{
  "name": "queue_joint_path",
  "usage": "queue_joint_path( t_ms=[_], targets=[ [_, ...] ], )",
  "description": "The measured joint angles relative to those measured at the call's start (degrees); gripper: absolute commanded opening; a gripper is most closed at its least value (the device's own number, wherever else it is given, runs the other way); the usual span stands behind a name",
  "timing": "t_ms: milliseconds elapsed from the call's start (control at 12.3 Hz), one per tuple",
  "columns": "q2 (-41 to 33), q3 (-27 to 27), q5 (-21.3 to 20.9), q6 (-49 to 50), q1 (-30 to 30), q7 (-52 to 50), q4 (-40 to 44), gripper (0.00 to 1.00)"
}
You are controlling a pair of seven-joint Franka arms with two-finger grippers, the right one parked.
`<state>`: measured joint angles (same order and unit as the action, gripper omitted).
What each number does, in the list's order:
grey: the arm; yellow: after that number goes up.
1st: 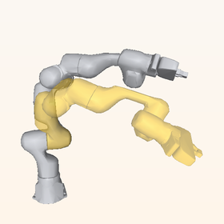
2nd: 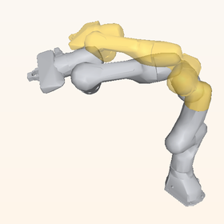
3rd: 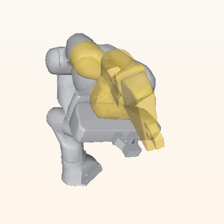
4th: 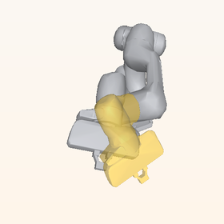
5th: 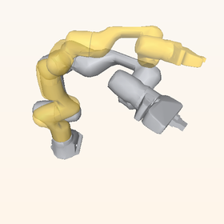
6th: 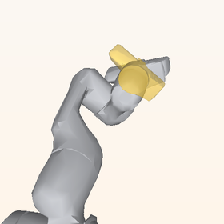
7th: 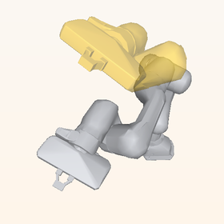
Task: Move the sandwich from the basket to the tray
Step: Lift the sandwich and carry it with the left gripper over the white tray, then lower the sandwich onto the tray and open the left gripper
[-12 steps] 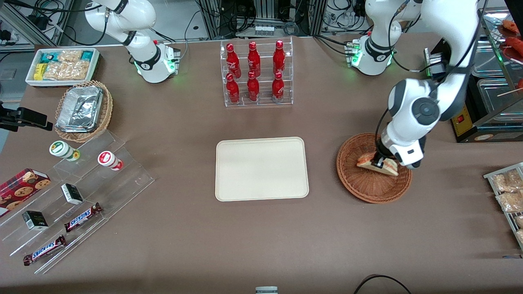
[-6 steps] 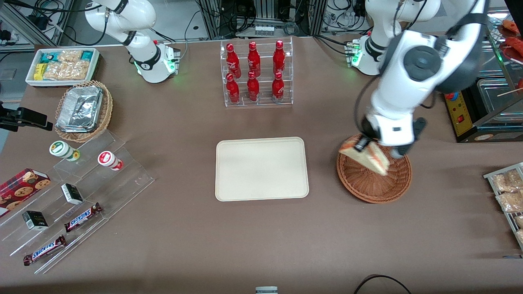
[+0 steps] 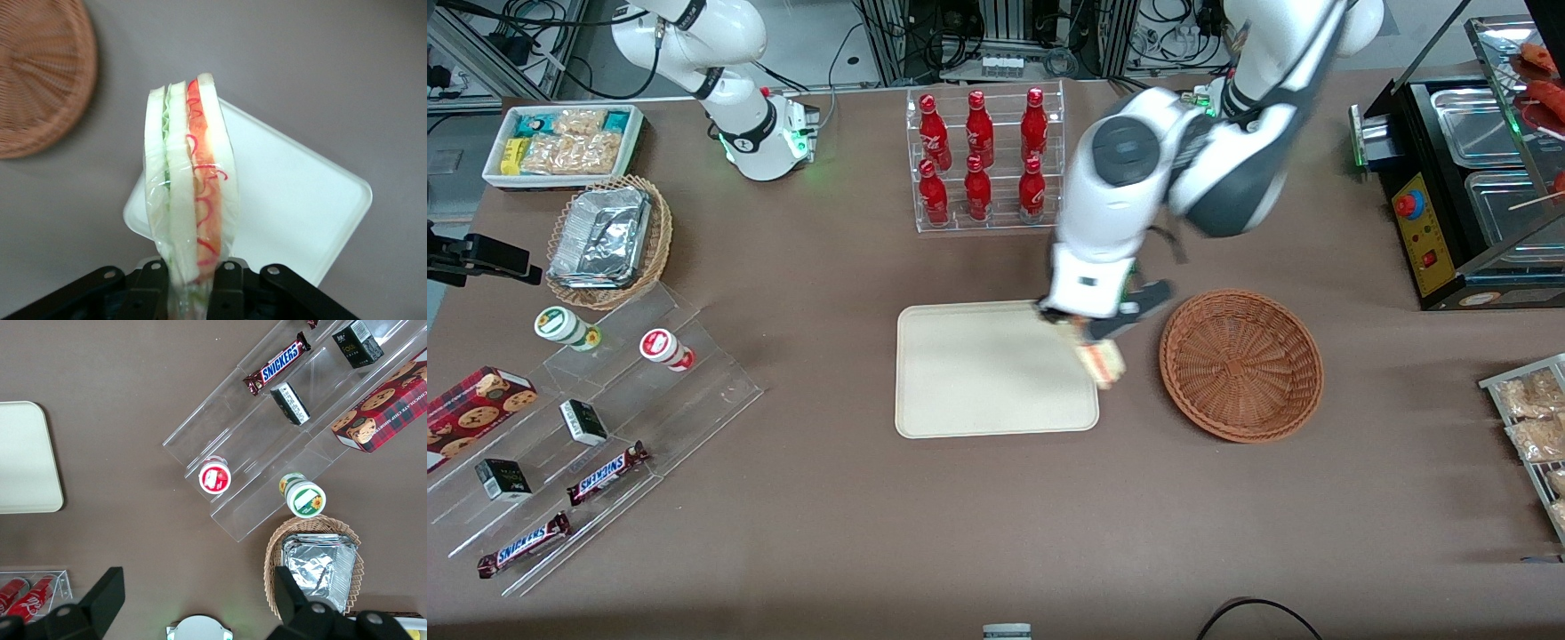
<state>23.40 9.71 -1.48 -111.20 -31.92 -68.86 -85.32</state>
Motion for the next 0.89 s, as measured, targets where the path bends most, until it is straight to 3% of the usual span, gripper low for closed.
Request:
queue_joint_path(
  t_ms=[324,892],
  targets=[
    [7.39,0.14,-0.05,-1.59,-5.26,8.49,2.98,0.00],
    [14.63,0.27,-0.13,-9.34,-6.79,20.94,1.96,0.00]
  ],
)
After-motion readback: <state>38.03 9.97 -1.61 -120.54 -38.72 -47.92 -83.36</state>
